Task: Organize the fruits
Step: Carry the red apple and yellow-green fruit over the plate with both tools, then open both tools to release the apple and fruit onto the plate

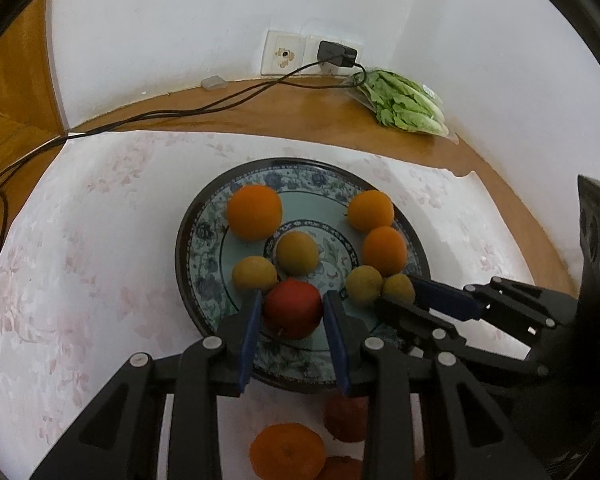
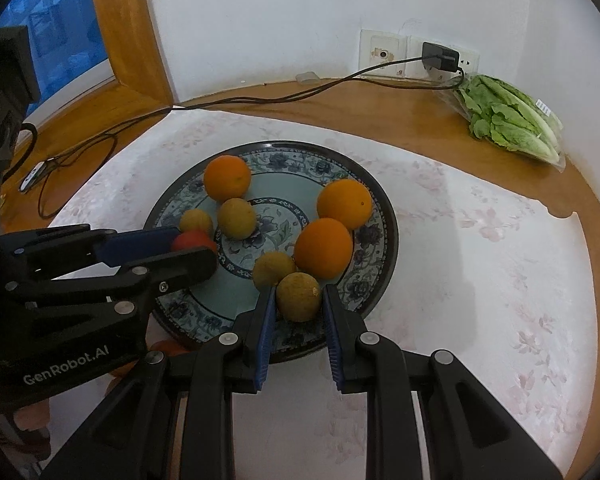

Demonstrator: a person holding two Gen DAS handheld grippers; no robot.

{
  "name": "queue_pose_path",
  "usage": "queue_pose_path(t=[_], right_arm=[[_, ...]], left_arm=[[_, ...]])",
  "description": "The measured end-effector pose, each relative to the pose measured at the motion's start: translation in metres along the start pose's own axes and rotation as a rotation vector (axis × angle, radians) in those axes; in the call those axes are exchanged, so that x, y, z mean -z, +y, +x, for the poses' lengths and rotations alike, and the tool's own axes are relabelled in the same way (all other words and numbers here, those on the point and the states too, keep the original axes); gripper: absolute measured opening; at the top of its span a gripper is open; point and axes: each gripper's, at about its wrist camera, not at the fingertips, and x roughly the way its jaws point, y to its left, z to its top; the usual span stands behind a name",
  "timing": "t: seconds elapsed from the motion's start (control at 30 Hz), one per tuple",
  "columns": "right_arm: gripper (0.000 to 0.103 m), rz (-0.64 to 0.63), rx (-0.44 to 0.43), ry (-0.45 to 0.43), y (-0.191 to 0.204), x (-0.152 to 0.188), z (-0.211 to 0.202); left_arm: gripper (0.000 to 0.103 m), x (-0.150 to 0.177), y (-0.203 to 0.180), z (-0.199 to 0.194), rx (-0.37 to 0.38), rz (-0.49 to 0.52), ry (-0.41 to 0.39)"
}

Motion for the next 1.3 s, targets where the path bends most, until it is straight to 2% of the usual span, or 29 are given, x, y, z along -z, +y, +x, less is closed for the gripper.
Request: queue_pose_path(t=[0.53, 0.63, 0.77, 0.97, 1.3], right_arm=[[0.026, -0.013, 0.000, -0.006, 0.002, 0.000, 0.004], [0.036, -0.015, 0.003, -0.011, 0.003, 0.000, 0.003], [0.041, -0.005, 0.002, -0.018, 0.001, 0.000, -0.002], [0.047, 0.000, 0.010, -0.038, 0.000, 0.002, -0.013], [0.048, 0.023, 0.009, -0.064, -0.002, 0.010, -0.037]], left_arm=[[0.033, -0.006, 0.000, 0.012, -0.017, 0.003, 0.011], [0.038, -0.006, 0.001, 0.011, -0.017, 0.001, 0.015], [0.047, -0.005, 0.001, 0.005, -0.023, 0.004, 0.008], [0.054, -0.003, -0.001, -0.006, -0.015, 0.000, -0.001], [0.058, 0.004, -0.002, -0.024, -0.025, -0.009, 0.002]])
